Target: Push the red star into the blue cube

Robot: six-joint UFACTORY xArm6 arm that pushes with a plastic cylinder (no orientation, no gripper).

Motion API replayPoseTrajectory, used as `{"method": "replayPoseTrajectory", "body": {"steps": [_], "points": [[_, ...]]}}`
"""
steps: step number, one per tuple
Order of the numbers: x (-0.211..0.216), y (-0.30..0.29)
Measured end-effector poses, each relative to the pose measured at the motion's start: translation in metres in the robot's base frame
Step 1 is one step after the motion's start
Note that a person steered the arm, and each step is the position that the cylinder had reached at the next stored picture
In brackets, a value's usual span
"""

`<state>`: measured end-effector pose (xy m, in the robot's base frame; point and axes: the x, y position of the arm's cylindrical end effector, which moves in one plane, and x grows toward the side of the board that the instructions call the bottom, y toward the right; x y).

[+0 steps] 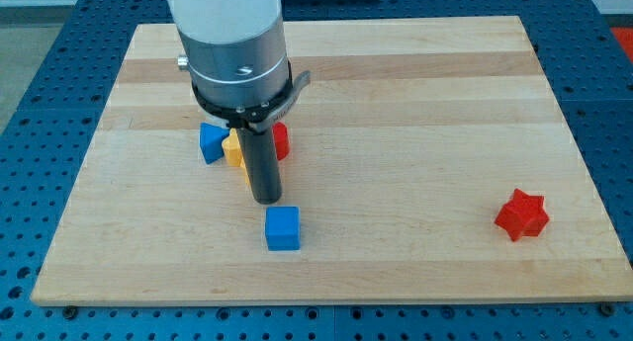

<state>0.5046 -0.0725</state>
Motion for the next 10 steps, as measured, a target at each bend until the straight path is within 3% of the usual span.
{"method": "replayPoseTrajectory", "body": {"steps": [2, 3, 5, 7, 9, 10], "points": [[-0.004, -0.001], [0.005, 0.031], [0.02, 0.154], [-0.062, 0.212], [0.047, 0.339], [0.063, 0.339]]}}
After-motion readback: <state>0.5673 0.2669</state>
